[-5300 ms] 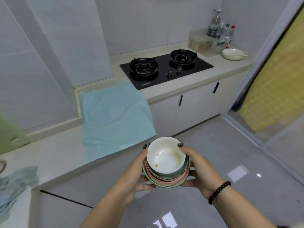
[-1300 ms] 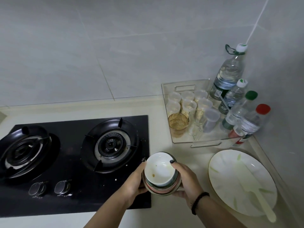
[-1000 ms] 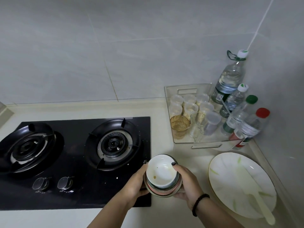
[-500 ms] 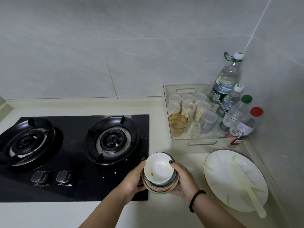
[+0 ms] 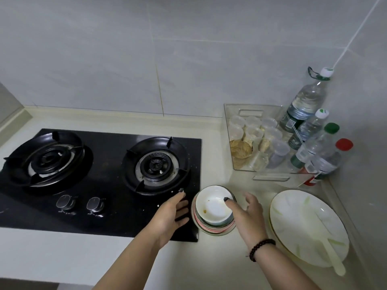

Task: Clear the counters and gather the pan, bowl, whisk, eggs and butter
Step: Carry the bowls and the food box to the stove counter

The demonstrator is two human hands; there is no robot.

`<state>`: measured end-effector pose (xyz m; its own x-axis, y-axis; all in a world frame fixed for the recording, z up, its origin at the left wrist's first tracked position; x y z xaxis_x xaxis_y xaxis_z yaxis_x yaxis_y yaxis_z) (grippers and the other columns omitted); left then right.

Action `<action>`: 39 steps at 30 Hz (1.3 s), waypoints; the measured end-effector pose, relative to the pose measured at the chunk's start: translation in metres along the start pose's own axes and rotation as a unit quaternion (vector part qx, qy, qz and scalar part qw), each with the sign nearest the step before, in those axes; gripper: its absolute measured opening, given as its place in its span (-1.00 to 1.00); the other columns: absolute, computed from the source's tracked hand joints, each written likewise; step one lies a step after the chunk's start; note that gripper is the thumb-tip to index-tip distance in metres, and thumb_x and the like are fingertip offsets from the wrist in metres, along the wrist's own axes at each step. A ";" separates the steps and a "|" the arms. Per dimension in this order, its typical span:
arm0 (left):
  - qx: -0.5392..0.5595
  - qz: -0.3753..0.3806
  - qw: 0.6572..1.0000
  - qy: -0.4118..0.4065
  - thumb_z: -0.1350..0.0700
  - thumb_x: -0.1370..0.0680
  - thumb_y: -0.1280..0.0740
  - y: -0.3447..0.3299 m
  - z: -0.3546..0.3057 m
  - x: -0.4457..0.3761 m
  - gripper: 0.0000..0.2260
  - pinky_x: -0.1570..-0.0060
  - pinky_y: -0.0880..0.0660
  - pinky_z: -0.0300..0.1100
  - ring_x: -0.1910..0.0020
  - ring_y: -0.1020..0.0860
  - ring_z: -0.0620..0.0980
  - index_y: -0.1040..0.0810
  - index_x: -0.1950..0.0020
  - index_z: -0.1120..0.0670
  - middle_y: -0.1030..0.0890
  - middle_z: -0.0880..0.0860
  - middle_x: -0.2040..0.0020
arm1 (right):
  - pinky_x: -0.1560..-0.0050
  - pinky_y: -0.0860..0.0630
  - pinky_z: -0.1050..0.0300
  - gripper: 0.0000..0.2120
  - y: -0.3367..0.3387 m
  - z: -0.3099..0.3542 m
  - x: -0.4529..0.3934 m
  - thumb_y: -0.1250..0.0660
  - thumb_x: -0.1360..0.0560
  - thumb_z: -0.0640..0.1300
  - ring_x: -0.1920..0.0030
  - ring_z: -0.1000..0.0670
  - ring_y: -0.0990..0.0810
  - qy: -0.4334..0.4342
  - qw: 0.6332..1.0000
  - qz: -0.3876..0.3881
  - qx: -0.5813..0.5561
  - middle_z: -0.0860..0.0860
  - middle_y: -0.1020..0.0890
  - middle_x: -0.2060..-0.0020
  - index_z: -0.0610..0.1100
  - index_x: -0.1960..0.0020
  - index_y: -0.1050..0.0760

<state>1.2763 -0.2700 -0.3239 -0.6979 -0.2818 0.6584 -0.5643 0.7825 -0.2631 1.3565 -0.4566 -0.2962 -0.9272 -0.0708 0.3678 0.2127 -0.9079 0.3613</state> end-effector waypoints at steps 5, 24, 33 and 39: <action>0.010 -0.015 0.999 -0.041 0.03 -0.60 -0.27 0.042 -0.010 0.035 -0.73 -0.14 -0.53 -0.05 -0.18 -0.58 0.03 -0.52 -0.29 0.03 -0.61 0.04 -0.20 | -0.36 -0.21 0.18 -0.53 -0.027 0.046 0.043 -0.40 -0.42 -0.24 -0.38 0.04 -0.27 0.241 0.967 -0.019 0.075 0.03 -0.32 -0.32 -0.04 -0.28 -0.38; 0.143 -0.247 0.942 -0.178 0.07 -0.59 -0.28 0.409 0.030 0.308 -0.78 0.01 -0.52 -0.13 -0.07 -0.65 -0.02 -0.58 -0.21 0.00 -0.70 -0.04 -0.03 | -0.26 -0.38 0.22 -0.62 -0.359 0.091 0.333 -0.35 -0.49 -0.23 -0.22 0.26 -0.41 0.379 0.842 0.376 0.080 0.36 -0.29 -0.20 0.16 -0.16 -0.40; 0.254 -0.395 0.859 -0.204 0.10 -0.61 -0.25 0.543 0.083 0.433 -0.80 -0.09 -0.53 -0.07 -0.04 -0.66 0.00 -0.58 -0.20 0.03 -0.71 0.02 -0.03 | 0.01 -0.41 0.41 -0.66 -0.503 0.083 0.485 -0.34 -0.49 -0.28 -0.18 0.17 -0.48 0.354 0.759 0.539 0.091 0.16 -0.37 -0.22 0.09 -0.14 -0.46; 0.323 -0.472 0.791 -0.218 0.09 -0.62 -0.25 0.604 0.117 0.492 -0.79 0.02 -0.54 -0.11 -0.08 -0.65 0.04 -0.58 -0.21 0.02 -0.70 0.04 -0.06 | 0.06 -0.42 0.42 -0.68 -0.578 0.081 0.565 -0.33 -0.50 -0.28 -0.18 0.13 -0.50 0.347 0.687 0.627 0.121 0.15 -0.39 -0.23 0.09 -0.11 -0.47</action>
<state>0.5405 -0.0004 -0.2413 0.1623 -0.8462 0.5075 -0.9339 -0.2978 -0.1980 0.7349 0.0613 -0.2283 0.1263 -0.9905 0.0537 0.9454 0.1366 0.2960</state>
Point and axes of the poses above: each hand's wrist, its own x-axis away from the middle knuckle, its own y-axis out of the back of the hand, z = x × y, the point moved 4 cm from there along -x, towards the middle knuckle
